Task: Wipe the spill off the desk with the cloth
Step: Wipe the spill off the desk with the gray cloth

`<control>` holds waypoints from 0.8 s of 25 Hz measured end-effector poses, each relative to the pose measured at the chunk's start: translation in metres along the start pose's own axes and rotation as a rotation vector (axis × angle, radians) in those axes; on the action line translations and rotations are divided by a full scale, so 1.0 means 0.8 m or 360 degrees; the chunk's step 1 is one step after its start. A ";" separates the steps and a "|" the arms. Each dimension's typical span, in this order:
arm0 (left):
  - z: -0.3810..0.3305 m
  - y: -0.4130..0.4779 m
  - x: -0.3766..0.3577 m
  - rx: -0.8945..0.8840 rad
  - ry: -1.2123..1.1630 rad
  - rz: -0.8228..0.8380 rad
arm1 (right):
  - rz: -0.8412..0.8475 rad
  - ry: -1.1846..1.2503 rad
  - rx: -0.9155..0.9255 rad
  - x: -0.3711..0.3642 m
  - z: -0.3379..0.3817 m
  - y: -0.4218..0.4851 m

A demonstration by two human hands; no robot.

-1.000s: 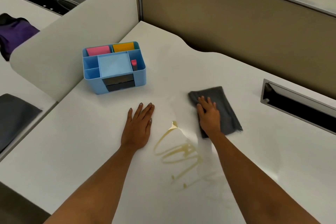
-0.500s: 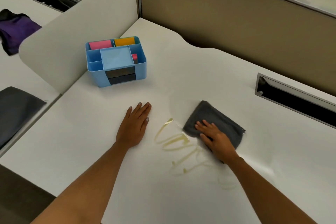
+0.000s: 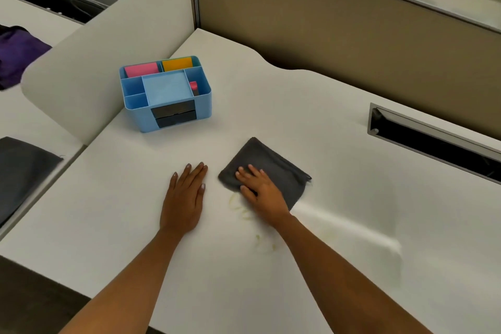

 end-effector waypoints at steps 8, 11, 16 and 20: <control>-0.003 0.001 0.002 -0.0029 0.0002 -0.0002 | -0.0211 0.0015 -0.0196 0.112 -0.079 -0.105; -0.005 0.003 0.001 -0.0060 0.0035 0.0008 | -0.0513 0.0036 -0.0388 0.095 -0.067 -0.068; -0.004 0.001 0.003 -0.0060 -0.0011 -0.0029 | -0.0112 -0.0092 -0.0085 -0.014 0.006 -0.018; 0.000 -0.003 0.007 -0.0022 -0.0179 -0.0092 | 0.0327 -0.0181 0.0308 -0.047 0.024 -0.079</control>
Point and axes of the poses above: each hand's wrist, its own y-axis towards the middle knuckle, its own x-axis out of the back of the hand, z = x × y, the point moved 5 cm from there along y, towards the middle knuckle, and after that the axes turned 15 degrees about y, right-handed, at the moved point
